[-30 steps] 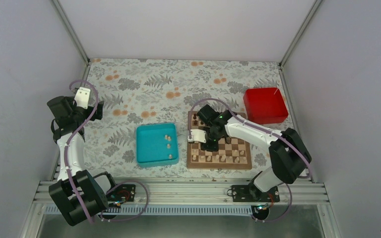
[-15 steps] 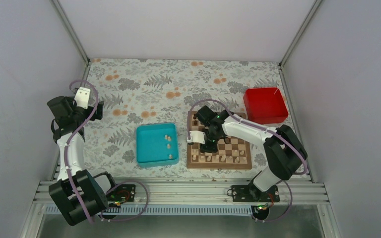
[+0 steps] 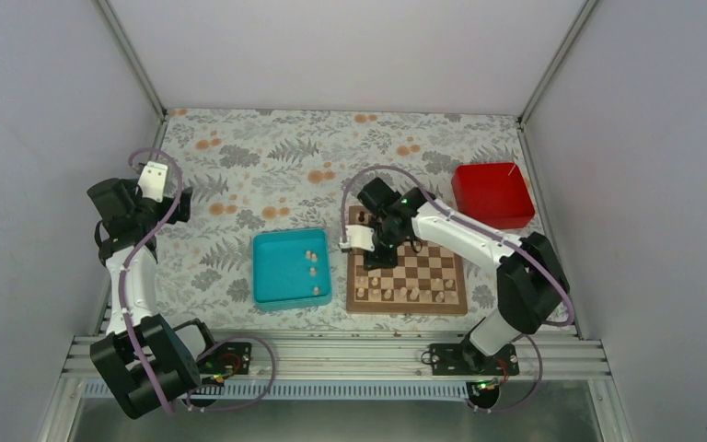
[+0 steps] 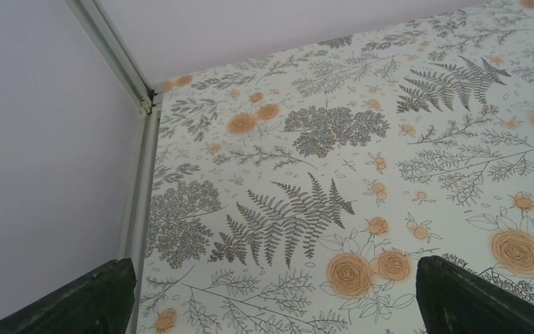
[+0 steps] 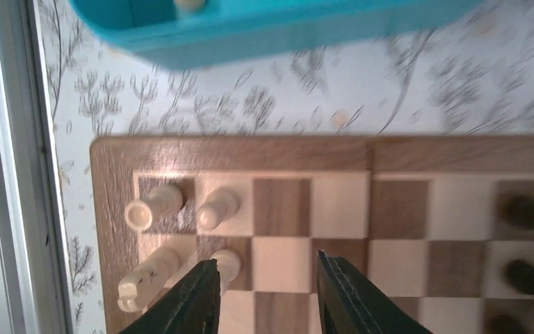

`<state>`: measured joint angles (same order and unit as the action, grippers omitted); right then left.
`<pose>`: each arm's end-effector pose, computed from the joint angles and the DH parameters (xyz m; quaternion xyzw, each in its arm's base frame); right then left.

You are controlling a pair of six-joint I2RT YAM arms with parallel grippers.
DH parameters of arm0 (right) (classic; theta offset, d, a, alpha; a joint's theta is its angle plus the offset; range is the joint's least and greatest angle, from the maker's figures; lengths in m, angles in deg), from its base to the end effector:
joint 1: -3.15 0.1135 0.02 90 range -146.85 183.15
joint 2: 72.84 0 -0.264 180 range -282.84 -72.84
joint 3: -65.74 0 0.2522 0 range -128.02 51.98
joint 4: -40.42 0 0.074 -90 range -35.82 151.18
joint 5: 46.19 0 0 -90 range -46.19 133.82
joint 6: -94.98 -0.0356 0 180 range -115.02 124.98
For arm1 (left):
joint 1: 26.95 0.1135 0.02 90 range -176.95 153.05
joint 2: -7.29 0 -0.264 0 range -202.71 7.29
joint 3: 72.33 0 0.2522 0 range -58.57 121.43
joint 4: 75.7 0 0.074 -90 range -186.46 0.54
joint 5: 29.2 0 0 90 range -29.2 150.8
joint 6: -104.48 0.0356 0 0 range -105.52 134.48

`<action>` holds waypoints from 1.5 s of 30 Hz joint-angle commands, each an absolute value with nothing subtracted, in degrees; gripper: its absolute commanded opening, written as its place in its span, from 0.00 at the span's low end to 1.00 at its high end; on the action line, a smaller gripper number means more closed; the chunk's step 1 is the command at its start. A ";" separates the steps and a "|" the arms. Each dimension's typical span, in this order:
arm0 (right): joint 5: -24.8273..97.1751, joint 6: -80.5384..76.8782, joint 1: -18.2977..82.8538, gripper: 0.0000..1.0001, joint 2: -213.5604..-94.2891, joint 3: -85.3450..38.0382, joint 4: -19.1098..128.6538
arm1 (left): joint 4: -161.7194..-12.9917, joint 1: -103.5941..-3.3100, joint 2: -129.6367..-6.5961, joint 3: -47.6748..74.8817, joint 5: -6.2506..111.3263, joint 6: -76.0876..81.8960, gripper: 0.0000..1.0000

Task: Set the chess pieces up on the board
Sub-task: Place the chess piece on the chessboard, then pick up the chess piece from the storage box.

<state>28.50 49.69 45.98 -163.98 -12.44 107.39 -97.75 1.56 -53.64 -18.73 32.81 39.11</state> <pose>0.2063 0.2040 0.2142 -0.6914 0.7048 0.1312 0.0891 0.2134 0.0969 0.2603 0.0936 0.8413 0.0323 0.5314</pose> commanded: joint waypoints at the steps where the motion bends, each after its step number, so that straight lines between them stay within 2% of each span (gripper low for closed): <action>1: 28.92 50.08 48.06 0.39 -165.51 -20.15 111.11 | -96.35 1.94 -53.50 -18.42 31.84 39.27 1.00; 7: 31.40 50.28 54.47 0.43 -174.43 -31.34 111.73 | -96.58 1.92 -53.12 -18.39 31.59 39.27 1.00; 12: 34.21 51.62 59.01 0.41 -181.34 -37.26 108.99 | -96.74 1.92 -53.55 -18.09 31.68 39.19 1.00; 22: 39.38 50.51 60.19 0.40 -195.13 -48.71 109.85 | -96.34 1.94 -52.61 -18.49 33.55 39.09 1.00; 45: 43.01 48.89 58.56 0.37 -200.35 -49.37 106.56 | -96.58 2.03 -52.61 -18.64 31.60 39.18 1.00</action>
